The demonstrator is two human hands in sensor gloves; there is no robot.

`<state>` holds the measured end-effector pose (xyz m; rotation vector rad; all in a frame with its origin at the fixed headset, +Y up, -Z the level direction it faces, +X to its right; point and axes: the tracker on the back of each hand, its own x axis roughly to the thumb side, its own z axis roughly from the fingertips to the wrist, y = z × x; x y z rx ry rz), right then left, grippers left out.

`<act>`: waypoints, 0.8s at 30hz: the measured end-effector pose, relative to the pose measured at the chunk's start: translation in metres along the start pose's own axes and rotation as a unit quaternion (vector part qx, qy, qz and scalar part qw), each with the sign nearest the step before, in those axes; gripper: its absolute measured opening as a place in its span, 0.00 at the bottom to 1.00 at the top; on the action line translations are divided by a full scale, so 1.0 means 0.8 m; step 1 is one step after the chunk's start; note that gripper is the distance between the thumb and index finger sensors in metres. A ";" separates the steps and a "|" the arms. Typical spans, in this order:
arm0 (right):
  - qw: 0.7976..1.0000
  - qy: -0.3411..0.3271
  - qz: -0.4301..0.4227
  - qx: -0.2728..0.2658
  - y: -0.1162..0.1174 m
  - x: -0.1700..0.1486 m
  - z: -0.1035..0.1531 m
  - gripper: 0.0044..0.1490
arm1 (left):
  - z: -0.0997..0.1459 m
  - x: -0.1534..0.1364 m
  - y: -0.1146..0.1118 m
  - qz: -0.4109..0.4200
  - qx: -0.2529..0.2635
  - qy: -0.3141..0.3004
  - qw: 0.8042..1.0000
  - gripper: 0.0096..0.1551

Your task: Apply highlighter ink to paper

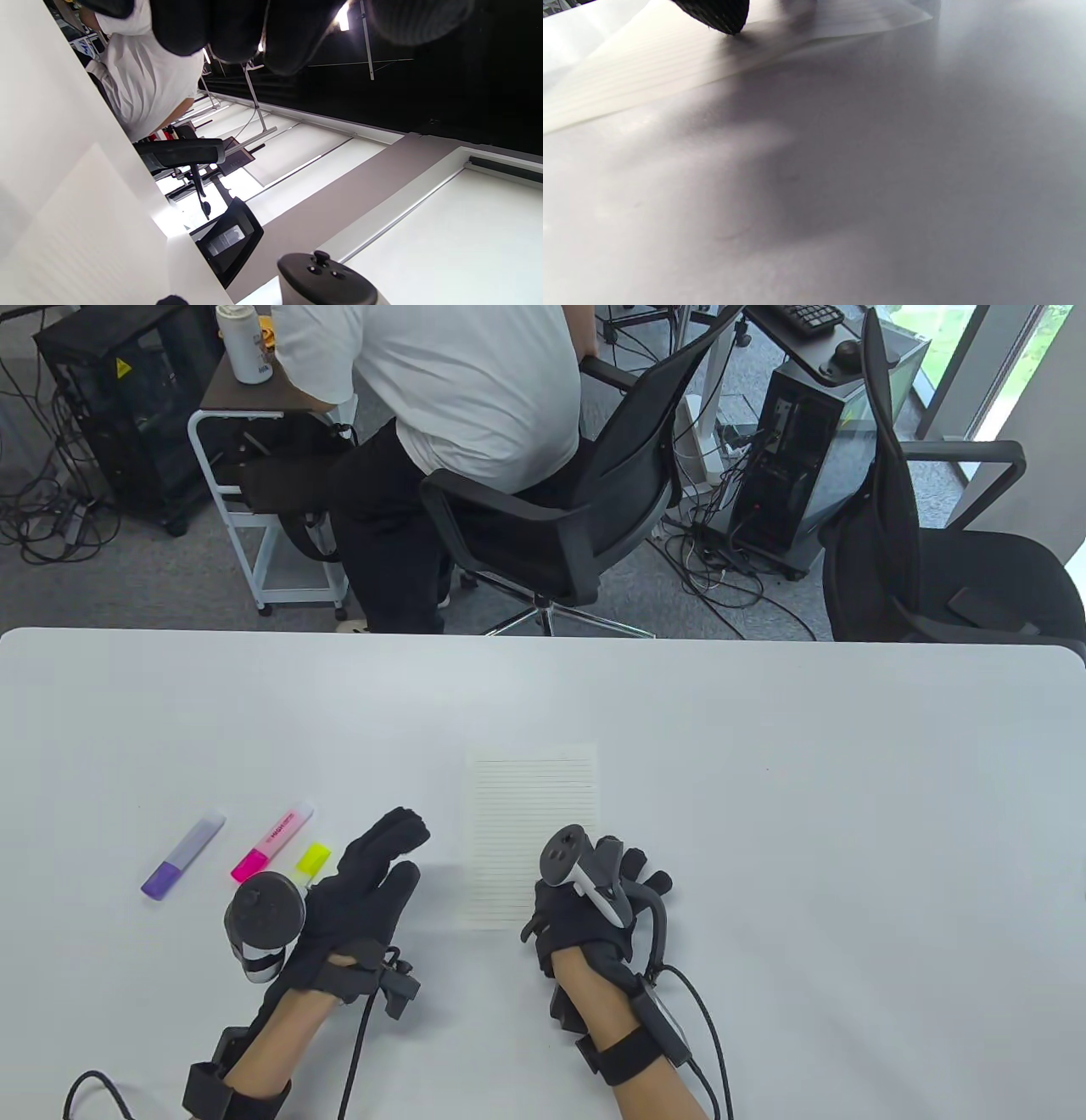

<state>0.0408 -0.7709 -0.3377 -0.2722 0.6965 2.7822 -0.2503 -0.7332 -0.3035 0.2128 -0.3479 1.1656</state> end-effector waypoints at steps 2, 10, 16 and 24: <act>0.999 -0.014 -0.028 -0.016 -0.009 -0.002 0.008 0.42 | -0.002 0.000 0.011 -0.017 -0.005 0.025 1.000 0.40; 0.971 -0.148 -0.161 -0.094 -0.051 -0.021 0.052 0.43 | -0.001 0.009 0.085 -0.302 0.027 0.177 0.936 0.35; 0.951 -0.195 -0.220 -0.094 -0.044 -0.027 0.055 0.42 | -0.011 -0.026 0.079 -0.442 -0.055 0.277 0.852 0.36; 0.949 -0.210 -0.224 -0.075 -0.037 -0.024 0.053 0.40 | -0.028 -0.060 0.039 -0.544 -0.122 0.321 0.765 0.41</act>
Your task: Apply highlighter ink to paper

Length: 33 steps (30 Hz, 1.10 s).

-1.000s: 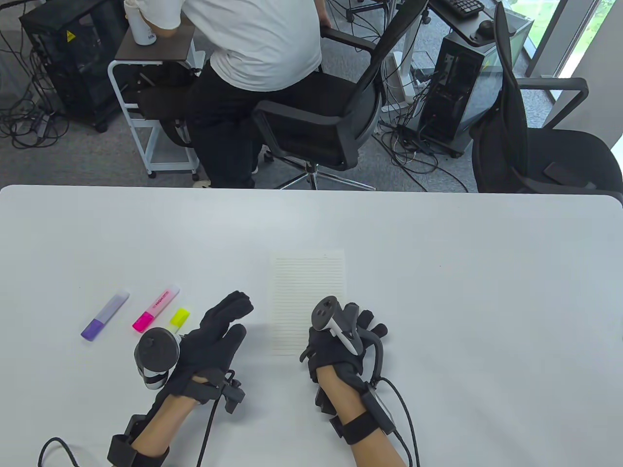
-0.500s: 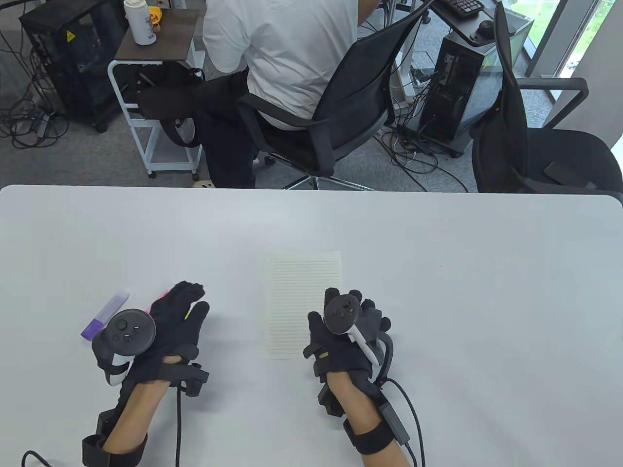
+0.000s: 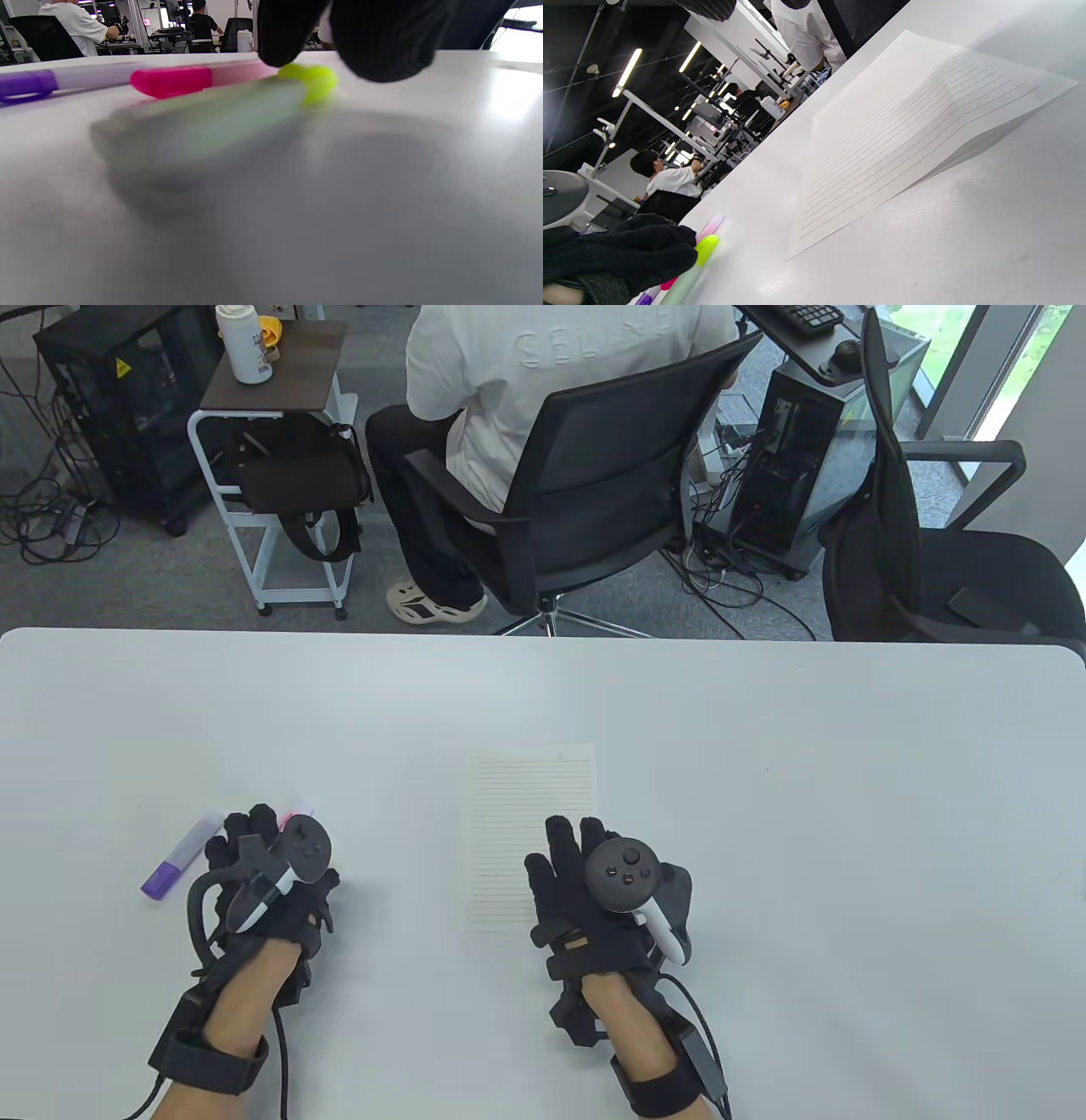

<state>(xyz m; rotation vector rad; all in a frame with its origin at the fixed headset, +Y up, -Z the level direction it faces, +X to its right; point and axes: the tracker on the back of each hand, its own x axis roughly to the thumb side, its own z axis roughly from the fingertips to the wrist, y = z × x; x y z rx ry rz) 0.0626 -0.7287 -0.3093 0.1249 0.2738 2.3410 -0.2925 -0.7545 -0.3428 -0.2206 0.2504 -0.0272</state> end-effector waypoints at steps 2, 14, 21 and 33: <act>1.000 -0.002 0.001 -0.002 0.001 0.000 0.000 0.40 | 0.001 0.007 -0.002 -0.026 0.008 0.005 1.000 0.39; 1.000 -0.008 -0.003 0.010 0.007 0.000 -0.001 0.40 | 0.000 0.011 -0.004 -0.050 -0.043 -0.011 0.998 0.37; 0.999 -0.016 -0.004 0.030 0.014 0.001 -0.002 0.40 | 0.035 0.013 0.033 0.056 0.104 -0.058 0.991 0.31; 0.958 -0.172 -0.105 0.202 0.058 0.030 -0.004 0.53 | 0.075 0.022 0.037 0.621 0.076 -0.282 0.727 0.28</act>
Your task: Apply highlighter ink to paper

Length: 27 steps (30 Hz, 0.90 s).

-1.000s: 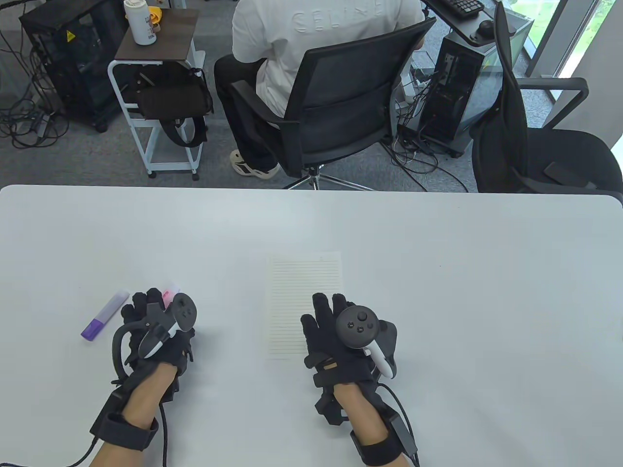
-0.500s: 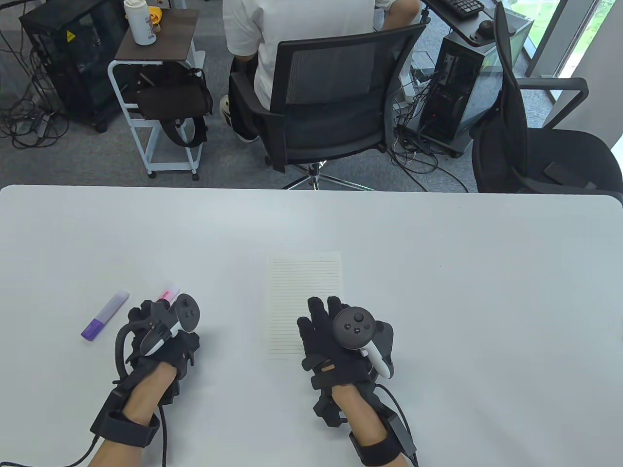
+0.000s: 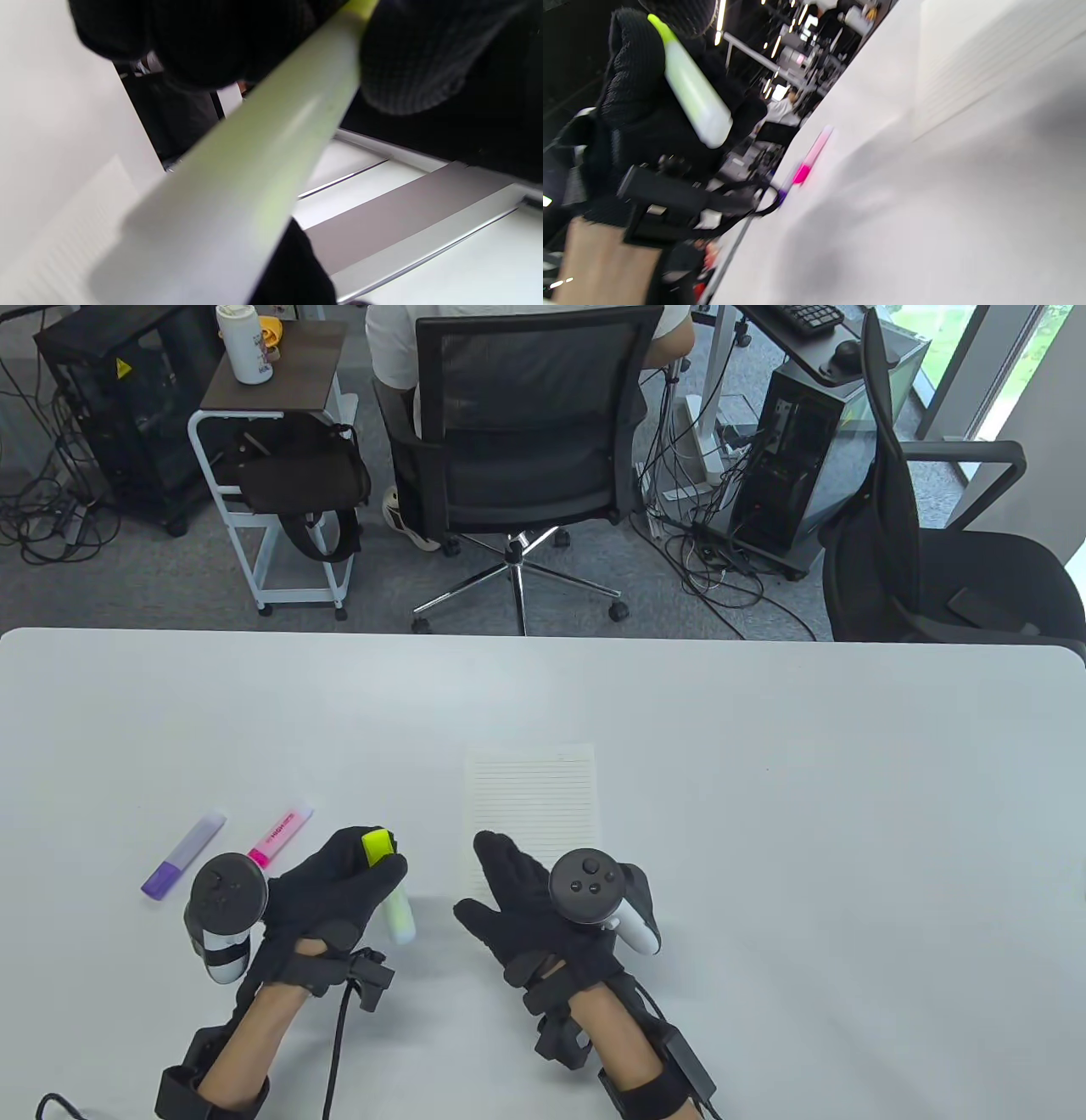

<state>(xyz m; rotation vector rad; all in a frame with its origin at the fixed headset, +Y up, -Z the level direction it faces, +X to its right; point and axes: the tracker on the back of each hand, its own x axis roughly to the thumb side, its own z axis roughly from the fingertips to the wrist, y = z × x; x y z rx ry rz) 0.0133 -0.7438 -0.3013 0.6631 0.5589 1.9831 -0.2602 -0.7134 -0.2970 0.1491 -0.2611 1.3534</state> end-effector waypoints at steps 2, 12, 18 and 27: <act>0.998 -0.023 -0.043 0.038 0.010 -0.001 -0.006 0.54 | 0.003 -0.013 -0.014 0.069 0.001 0.011 0.998 0.28; 0.993 -0.082 -0.076 -0.021 -0.013 0.004 -0.001 0.37 | 0.009 -0.013 -0.038 0.010 -0.020 0.006 1.000 0.29; 0.990 -0.082 0.059 -0.094 -0.040 0.018 0.016 0.31 | 0.010 -0.002 -0.048 -0.152 -0.064 -0.040 0.985 0.42; 0.989 -0.091 0.090 -0.075 -0.022 0.013 0.007 0.30 | 0.009 0.016 -0.072 -0.283 -0.169 -0.113 0.937 0.39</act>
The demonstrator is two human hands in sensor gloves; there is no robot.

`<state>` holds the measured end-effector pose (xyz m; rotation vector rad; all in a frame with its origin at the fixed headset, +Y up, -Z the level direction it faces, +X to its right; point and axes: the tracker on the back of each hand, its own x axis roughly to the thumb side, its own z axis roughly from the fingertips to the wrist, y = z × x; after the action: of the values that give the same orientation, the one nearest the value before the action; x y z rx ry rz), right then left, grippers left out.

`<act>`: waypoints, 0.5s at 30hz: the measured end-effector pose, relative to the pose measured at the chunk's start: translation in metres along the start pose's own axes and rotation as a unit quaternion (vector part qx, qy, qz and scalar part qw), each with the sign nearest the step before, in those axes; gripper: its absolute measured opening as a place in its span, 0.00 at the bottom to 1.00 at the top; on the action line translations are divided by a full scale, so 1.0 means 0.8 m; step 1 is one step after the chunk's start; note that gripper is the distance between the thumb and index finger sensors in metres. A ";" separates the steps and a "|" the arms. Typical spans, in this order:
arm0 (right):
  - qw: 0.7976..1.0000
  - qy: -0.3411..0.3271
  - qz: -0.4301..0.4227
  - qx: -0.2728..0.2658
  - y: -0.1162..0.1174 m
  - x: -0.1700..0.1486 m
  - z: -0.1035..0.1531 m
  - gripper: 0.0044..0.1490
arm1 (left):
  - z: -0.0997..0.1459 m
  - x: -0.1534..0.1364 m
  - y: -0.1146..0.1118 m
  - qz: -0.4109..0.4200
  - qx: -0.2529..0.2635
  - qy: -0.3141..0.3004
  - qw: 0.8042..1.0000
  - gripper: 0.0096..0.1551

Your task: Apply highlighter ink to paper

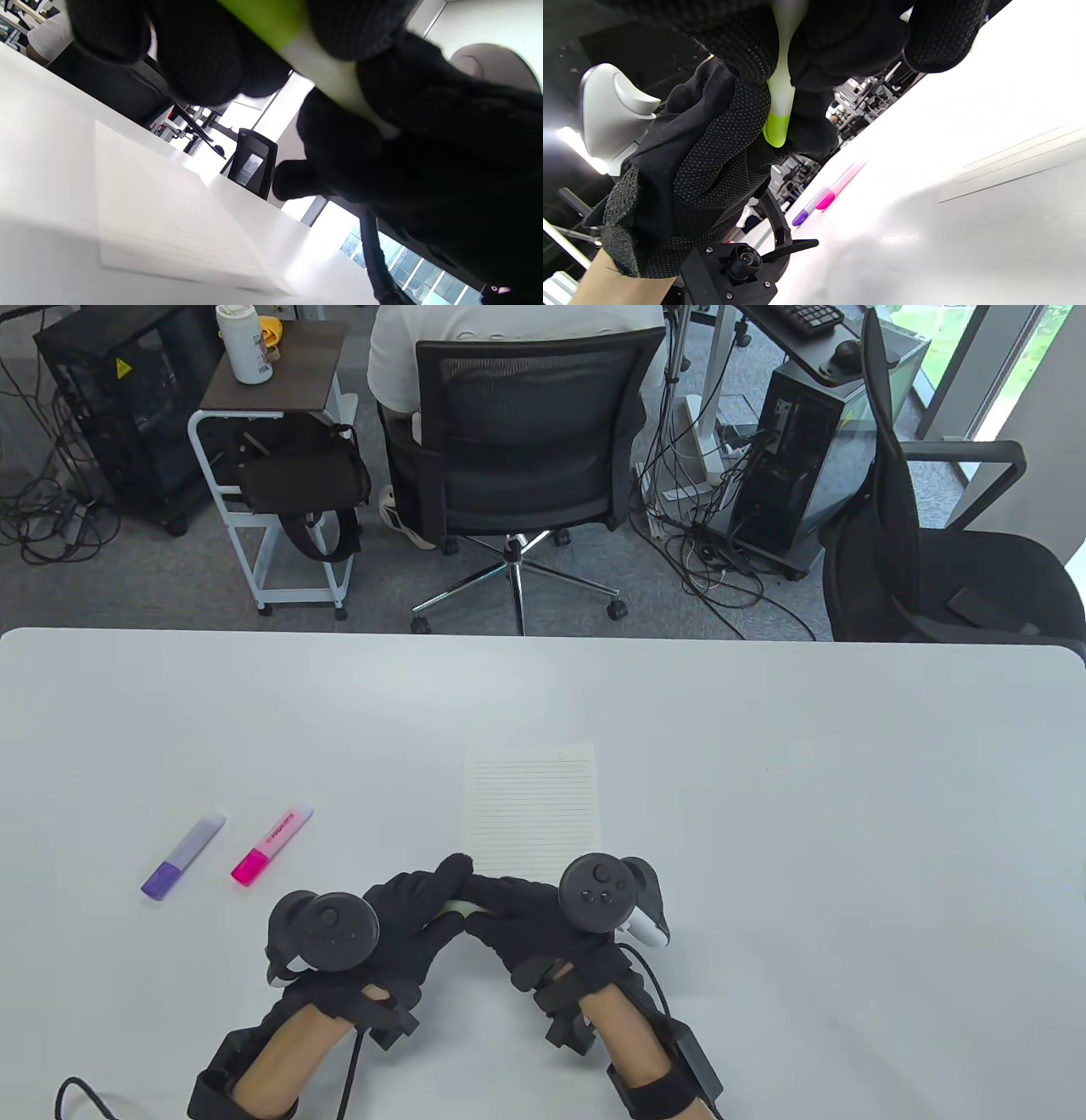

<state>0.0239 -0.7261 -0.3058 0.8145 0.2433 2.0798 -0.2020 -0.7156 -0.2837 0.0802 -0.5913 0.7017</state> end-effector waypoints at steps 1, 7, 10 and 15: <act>1.000 0.000 -0.005 0.004 0.002 0.000 -0.001 0.30 | -0.001 -0.002 0.001 0.002 -0.013 0.004 1.000 0.40; 0.998 0.000 -0.053 0.026 0.008 -0.006 -0.006 0.31 | -0.005 -0.010 0.009 0.014 -0.046 0.004 0.999 0.42; 0.997 -0.007 -0.068 0.032 0.008 -0.005 -0.007 0.30 | -0.005 -0.014 0.013 0.049 -0.040 0.000 0.998 0.41; 1.000 -0.023 0.005 0.001 -0.006 0.011 0.000 0.30 | 0.000 -0.032 0.010 0.078 0.027 0.012 0.997 0.40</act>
<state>0.0235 -0.7163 -0.3044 0.8664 0.2161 2.0679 -0.2226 -0.7243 -0.2989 0.0757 -0.5604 0.8698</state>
